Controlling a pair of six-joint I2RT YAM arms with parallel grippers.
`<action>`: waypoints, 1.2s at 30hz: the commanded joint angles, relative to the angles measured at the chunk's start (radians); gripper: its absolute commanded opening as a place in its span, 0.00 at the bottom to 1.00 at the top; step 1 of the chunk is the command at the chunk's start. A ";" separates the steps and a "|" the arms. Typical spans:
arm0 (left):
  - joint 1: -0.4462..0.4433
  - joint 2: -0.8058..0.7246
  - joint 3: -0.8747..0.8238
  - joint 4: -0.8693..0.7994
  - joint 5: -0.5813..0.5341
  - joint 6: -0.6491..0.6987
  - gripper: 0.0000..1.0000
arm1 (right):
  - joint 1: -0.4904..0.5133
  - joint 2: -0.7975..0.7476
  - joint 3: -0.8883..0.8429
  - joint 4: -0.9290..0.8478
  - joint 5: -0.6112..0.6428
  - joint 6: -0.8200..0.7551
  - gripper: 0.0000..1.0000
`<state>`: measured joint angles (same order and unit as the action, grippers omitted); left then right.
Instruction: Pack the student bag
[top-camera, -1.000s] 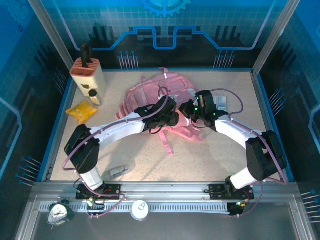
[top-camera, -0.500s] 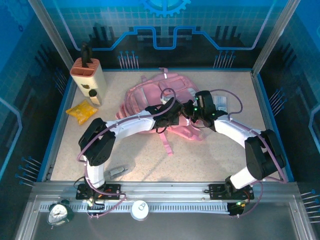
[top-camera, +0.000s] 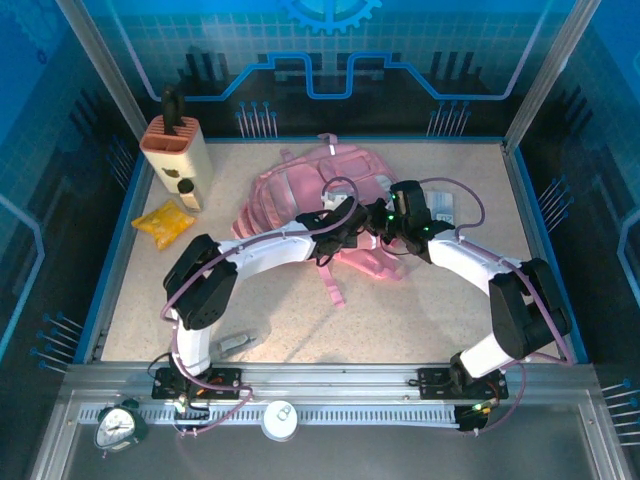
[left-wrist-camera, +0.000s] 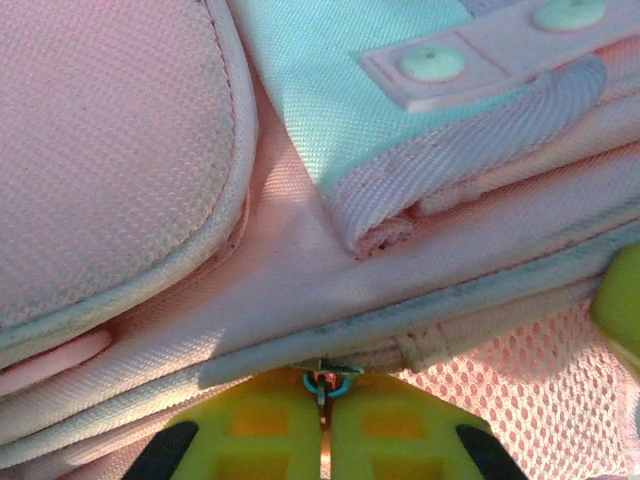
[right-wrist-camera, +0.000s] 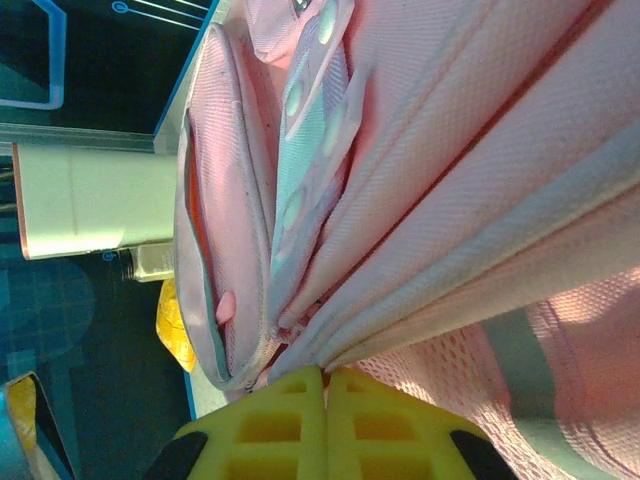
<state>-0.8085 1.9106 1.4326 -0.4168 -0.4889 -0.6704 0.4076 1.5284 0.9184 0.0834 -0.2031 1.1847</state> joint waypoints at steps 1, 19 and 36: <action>0.009 -0.076 -0.023 0.023 0.025 0.024 0.01 | 0.011 -0.009 0.029 0.050 -0.036 -0.023 0.00; 0.115 -0.222 -0.143 -0.150 0.241 0.116 0.00 | -0.044 -0.019 0.030 0.030 -0.043 -0.061 0.00; 0.129 -0.200 -0.061 -0.201 0.309 0.127 0.00 | 0.072 -0.004 -0.011 0.008 -0.076 0.088 0.60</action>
<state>-0.6827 1.7195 1.3258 -0.5816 -0.2005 -0.5690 0.4595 1.5032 0.8978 0.0776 -0.2703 1.2320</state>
